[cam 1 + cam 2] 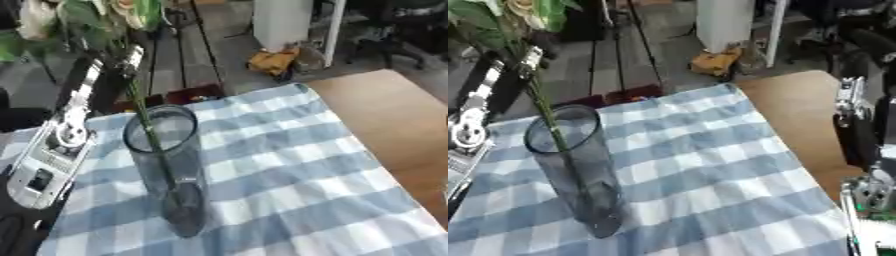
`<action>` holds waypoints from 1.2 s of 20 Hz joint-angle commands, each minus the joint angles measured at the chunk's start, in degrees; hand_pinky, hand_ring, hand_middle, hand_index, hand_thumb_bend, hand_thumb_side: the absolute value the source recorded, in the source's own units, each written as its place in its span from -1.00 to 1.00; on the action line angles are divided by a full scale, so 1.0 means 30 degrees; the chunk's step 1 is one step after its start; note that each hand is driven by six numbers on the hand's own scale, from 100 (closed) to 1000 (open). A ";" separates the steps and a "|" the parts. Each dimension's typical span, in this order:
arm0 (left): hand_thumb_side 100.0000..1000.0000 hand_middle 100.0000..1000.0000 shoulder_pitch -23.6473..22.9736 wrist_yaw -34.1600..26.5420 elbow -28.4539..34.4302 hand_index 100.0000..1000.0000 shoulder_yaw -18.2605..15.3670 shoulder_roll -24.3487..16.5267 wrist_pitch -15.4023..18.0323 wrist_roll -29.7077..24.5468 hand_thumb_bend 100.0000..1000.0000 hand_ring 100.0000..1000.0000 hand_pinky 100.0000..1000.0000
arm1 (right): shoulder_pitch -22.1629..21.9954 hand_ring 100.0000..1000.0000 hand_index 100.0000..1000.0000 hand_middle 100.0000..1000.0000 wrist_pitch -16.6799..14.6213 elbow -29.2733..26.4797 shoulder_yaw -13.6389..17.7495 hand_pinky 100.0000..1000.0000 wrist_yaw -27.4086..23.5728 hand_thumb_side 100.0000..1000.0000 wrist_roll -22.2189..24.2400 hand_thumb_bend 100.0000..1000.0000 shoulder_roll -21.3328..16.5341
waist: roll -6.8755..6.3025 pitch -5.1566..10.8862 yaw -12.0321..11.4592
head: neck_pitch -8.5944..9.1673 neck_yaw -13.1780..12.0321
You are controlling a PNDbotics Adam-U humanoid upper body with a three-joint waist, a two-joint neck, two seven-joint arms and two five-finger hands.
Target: Arrange flowers into the vase.
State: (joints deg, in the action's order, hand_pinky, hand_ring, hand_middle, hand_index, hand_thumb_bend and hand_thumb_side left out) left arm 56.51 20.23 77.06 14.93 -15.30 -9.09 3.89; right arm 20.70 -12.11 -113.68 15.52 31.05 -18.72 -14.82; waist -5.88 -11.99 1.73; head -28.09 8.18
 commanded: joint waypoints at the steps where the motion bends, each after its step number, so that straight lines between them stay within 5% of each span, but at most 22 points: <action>1: 1.00 0.41 0.0250 0.0512 0.0299 0.29 -0.0203 -0.0681 -0.0054 -0.0834 -0.75 0.30 -0.34 | 0.0186 0.62 0.58 0.03 0.0000 -0.0302 0.0110 0.68 -0.0145 0.81 -0.0097 -1.00 -0.0341 | 0.0121 0.0359 -0.0035 | 0.0269 0.0006; 15: 1.00 0.46 -0.0271 0.1036 0.0597 0.40 0.0002 -0.1386 0.0253 -0.2449 -0.74 0.35 -0.28 | 0.0192 0.62 0.58 0.03 0.0043 -0.0302 0.0139 0.68 -0.0142 0.81 -0.0233 -1.00 -0.0347 | 0.0142 0.0311 -0.0046 | 0.0439 0.0059; 24: 1.00 0.50 -0.0024 -0.0533 0.0967 0.52 0.0171 -0.1325 0.0538 -0.3168 -0.64 0.37 -0.26 | 0.0167 0.62 0.58 0.03 0.0168 -0.0302 0.0165 0.68 -0.0145 0.82 -0.0323 -1.00 -0.0343 | 0.0112 0.0326 -0.0008 | 0.0459 0.0018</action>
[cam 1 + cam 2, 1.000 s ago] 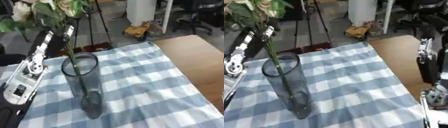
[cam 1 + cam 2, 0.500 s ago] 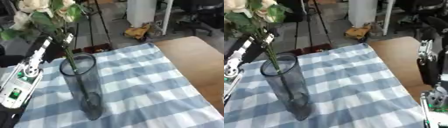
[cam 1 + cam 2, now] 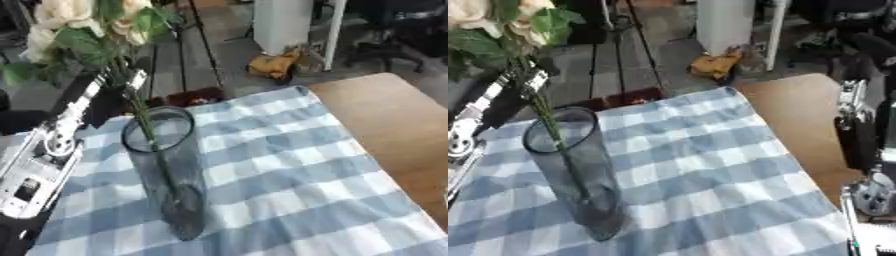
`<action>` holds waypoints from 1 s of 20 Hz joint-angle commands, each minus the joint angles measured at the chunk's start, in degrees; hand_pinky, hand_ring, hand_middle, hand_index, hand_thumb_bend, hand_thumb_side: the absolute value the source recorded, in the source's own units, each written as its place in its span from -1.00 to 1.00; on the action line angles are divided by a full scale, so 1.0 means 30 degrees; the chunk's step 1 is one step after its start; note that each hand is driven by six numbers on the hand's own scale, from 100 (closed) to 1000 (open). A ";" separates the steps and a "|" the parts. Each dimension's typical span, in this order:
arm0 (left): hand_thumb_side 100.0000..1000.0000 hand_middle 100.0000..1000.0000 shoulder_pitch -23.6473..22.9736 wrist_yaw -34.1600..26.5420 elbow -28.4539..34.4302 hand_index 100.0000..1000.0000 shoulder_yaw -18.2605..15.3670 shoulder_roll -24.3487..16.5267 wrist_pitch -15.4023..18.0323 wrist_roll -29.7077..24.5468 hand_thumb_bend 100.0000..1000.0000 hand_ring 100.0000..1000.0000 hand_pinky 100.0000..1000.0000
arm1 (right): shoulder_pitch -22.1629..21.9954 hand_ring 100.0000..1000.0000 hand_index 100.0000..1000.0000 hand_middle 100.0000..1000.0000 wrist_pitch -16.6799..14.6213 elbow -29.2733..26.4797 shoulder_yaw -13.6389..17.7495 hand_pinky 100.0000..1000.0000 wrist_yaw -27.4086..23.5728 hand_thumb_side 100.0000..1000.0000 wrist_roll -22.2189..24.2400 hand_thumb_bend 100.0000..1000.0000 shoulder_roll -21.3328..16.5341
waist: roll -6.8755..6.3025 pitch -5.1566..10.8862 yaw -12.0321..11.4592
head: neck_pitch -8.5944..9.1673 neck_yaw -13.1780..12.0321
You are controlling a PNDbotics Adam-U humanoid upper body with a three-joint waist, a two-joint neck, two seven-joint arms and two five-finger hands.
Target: Arrange flowers into the vase.
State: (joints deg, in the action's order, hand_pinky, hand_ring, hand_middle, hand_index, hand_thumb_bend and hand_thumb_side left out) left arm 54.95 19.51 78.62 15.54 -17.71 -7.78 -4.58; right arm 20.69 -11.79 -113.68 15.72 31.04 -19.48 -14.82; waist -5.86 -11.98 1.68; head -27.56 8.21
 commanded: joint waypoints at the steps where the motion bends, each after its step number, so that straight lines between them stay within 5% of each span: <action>1: 1.00 0.51 0.0518 -0.0268 0.0467 0.56 -0.0014 -0.0555 0.0135 -0.0521 -0.62 0.38 -0.24 | 0.0166 0.62 0.58 0.03 0.0066 -0.0302 0.0100 0.68 -0.0146 0.82 -0.0082 -1.00 -0.0342 | 0.0091 0.0332 0.0012 | 0.0289 0.0008; 20: 1.00 0.68 0.0367 0.0492 0.1200 0.89 -0.0041 -0.1106 0.1388 -0.4287 -0.27 0.56 0.07 | 0.0177 0.62 0.58 0.02 0.0073 -0.0302 0.0073 0.68 -0.0246 0.82 -0.0191 -1.00 -0.0361 | 0.0027 0.0309 -0.0029 | 0.0325 0.0102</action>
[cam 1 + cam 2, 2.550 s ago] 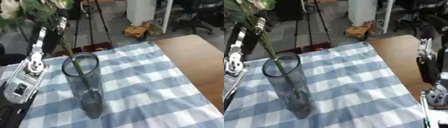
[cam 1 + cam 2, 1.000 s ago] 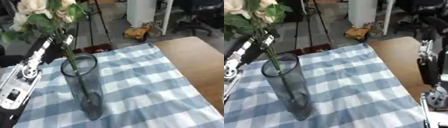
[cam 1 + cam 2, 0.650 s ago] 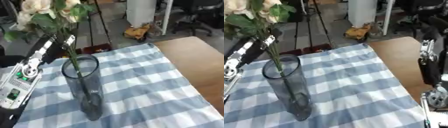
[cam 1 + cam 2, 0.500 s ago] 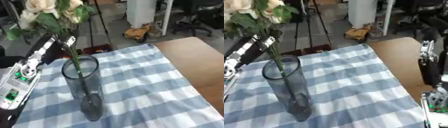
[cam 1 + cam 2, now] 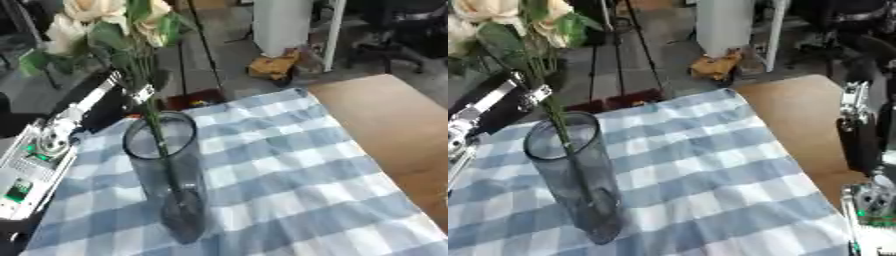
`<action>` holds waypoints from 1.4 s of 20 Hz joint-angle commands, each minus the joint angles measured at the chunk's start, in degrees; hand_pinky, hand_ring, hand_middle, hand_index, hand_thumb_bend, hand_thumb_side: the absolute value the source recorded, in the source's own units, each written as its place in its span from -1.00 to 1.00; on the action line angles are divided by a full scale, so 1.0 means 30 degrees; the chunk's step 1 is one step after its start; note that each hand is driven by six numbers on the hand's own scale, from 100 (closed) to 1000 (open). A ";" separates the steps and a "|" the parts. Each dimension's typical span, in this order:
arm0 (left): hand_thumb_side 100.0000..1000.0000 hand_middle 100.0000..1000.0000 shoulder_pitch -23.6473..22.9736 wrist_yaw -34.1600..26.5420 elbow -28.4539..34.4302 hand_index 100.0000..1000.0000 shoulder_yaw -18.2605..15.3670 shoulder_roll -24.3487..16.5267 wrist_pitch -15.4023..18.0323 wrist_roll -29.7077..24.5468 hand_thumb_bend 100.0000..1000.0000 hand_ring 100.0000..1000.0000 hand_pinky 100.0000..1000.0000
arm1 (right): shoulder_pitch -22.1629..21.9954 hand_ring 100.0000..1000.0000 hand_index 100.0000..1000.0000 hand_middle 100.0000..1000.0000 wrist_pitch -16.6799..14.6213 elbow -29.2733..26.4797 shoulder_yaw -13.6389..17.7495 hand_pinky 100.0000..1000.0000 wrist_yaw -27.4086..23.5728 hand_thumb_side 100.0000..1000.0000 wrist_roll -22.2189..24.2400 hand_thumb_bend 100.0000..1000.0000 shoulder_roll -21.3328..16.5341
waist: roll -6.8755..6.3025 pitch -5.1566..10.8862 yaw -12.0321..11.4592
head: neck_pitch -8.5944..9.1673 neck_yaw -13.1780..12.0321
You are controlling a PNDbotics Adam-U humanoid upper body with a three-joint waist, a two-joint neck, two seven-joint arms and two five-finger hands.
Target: Arrange flowers into the vase.
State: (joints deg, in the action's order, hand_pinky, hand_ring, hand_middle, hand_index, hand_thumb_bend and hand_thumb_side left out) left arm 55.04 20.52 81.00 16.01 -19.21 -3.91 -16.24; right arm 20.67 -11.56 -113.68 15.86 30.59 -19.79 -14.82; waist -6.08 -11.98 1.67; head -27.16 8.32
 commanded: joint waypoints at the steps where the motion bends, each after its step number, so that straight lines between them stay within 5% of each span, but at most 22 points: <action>1: 1.00 0.69 0.0326 0.0199 0.0429 0.89 -0.0206 -0.0629 0.0106 -0.0530 -0.27 0.56 0.08 | 0.0181 0.62 0.58 0.02 -0.0003 -0.0302 0.0026 0.68 -0.0099 0.82 -0.0092 -1.00 -0.0362 | 0.0099 0.0313 -0.0031 | 0.0199 0.0065; 18: 1.00 0.73 -0.0160 0.0024 0.1036 1.00 -0.0388 -0.1396 -0.0079 -0.1684 -0.25 0.61 0.18 | 0.0178 0.62 0.58 0.02 -0.0016 -0.0302 0.0064 0.68 -0.0109 0.82 -0.0228 -1.00 -0.0378 | 0.0133 0.0373 -0.0092 | 0.0284 0.0086; 28: 1.00 0.88 -0.0166 -0.1202 0.1158 1.00 -0.0444 -0.1663 0.0172 -0.3781 -0.12 0.78 0.45 | 0.0157 0.62 0.58 0.02 -0.0025 -0.0302 0.0062 0.68 -0.0151 0.82 -0.0283 -1.00 -0.0385 | 0.0122 0.0377 -0.0070 | 0.0267 0.0076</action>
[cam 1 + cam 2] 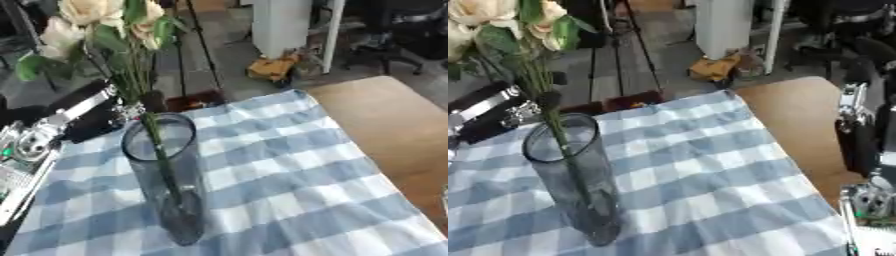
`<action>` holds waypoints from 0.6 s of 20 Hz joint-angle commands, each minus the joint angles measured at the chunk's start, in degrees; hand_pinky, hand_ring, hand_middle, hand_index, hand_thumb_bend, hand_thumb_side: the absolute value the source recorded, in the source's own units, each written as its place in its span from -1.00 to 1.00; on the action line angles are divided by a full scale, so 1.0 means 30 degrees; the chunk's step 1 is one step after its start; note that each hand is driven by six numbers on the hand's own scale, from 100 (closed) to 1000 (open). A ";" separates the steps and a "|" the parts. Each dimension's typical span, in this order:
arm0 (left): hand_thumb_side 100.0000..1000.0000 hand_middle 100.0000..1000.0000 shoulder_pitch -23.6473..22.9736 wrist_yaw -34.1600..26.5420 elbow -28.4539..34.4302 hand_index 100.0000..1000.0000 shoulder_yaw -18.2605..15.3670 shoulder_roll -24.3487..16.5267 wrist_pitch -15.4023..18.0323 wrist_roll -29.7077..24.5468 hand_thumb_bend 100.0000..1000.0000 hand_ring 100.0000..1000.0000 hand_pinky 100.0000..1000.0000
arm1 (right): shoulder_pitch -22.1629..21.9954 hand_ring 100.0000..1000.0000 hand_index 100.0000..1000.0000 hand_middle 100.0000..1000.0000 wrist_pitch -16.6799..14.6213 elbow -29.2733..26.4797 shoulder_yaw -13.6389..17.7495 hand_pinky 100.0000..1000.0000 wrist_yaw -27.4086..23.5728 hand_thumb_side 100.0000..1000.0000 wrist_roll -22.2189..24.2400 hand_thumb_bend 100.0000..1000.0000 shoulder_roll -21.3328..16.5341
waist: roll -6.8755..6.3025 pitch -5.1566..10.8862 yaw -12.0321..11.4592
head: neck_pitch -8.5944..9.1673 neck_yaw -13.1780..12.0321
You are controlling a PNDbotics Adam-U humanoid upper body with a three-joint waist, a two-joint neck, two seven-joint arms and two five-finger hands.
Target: Arrange flowers into the vase.
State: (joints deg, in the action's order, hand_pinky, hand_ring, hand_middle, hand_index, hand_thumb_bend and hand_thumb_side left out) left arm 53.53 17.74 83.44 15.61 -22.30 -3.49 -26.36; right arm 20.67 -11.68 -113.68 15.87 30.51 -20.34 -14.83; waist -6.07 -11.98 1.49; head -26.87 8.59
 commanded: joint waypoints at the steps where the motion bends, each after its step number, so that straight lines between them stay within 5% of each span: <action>1: 1.00 0.90 0.0332 -0.0398 0.0332 1.00 -0.0329 -0.0650 0.0005 -0.0621 -0.09 0.79 0.47 | 0.0154 0.62 0.58 0.02 0.0014 -0.0302 0.0059 0.68 -0.0127 0.82 -0.0104 -1.00 -0.0381 | 0.0115 0.0380 -0.0012 | 0.0174 -0.0019; 12: 1.00 0.96 0.0156 -0.1183 0.0272 1.00 -0.0618 -0.1046 -0.1071 -0.2503 -0.08 0.83 0.53 | 0.0111 0.62 0.58 0.02 -0.0002 -0.0302 0.0060 0.68 -0.0174 0.82 -0.0136 -1.00 -0.0411 | 0.0057 0.0385 -0.0040 | 0.0187 -0.0002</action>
State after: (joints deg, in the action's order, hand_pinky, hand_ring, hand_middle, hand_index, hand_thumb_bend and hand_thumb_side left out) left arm 53.26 14.56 83.43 14.73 -23.48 -6.49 -33.39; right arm 20.64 -11.80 -113.68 15.87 30.12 -20.49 -14.84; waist -6.19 -11.95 1.46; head -26.86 8.61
